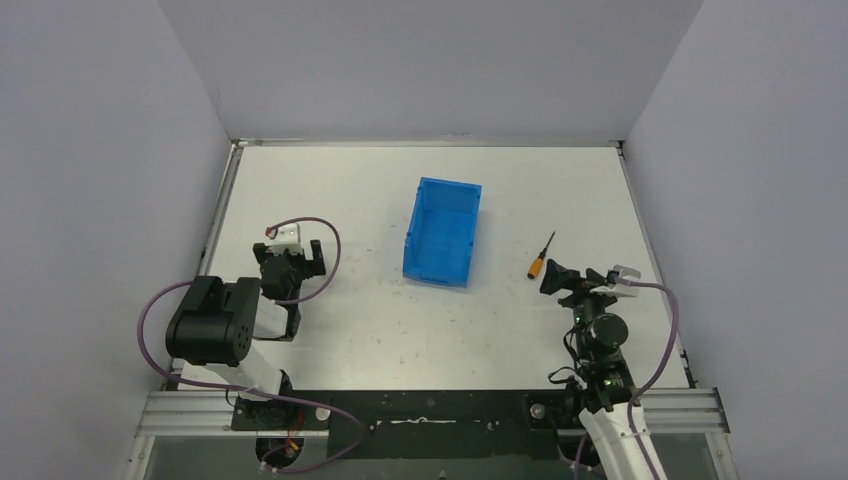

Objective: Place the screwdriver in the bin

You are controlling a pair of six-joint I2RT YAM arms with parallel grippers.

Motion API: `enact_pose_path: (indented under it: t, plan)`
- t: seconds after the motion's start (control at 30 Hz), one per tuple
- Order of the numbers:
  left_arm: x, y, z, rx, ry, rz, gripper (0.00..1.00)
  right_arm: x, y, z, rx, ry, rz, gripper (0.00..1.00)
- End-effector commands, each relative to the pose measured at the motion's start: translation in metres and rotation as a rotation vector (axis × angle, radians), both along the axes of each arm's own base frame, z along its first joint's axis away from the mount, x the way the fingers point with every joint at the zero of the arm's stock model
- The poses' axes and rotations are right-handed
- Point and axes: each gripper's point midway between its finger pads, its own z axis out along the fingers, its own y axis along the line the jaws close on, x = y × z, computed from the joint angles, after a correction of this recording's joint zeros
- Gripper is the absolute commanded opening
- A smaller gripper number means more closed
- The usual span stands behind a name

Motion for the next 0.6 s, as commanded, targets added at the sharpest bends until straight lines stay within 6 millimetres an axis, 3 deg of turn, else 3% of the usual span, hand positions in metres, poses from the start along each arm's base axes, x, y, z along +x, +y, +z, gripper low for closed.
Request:
enact_pose_path:
  t: [0.0,0.2,0.33,0.47,0.57]
  plan:
    - [0.012,-0.002,0.022,-0.011,-0.082,-0.003,0.97,0.001,-0.010,0.038,0.082,-0.051,-0.065,1.00]
    - [0.012,-0.001,0.022,-0.010,-0.082,-0.003,0.97,0.010,-0.010,0.066,0.112,0.000,-0.081,1.00]
    - [0.012,-0.002,0.022,-0.011,-0.083,-0.003,0.97,0.035,0.007,0.080,0.068,0.117,-0.009,1.00]
    - [0.012,-0.002,0.022,-0.012,-0.081,-0.003,0.97,0.062,0.023,0.059,0.028,0.389,0.050,0.97]
    - [0.011,-0.001,0.022,-0.010,-0.081,-0.002,0.97,0.081,0.033,0.034,0.004,0.555,0.087,0.89]
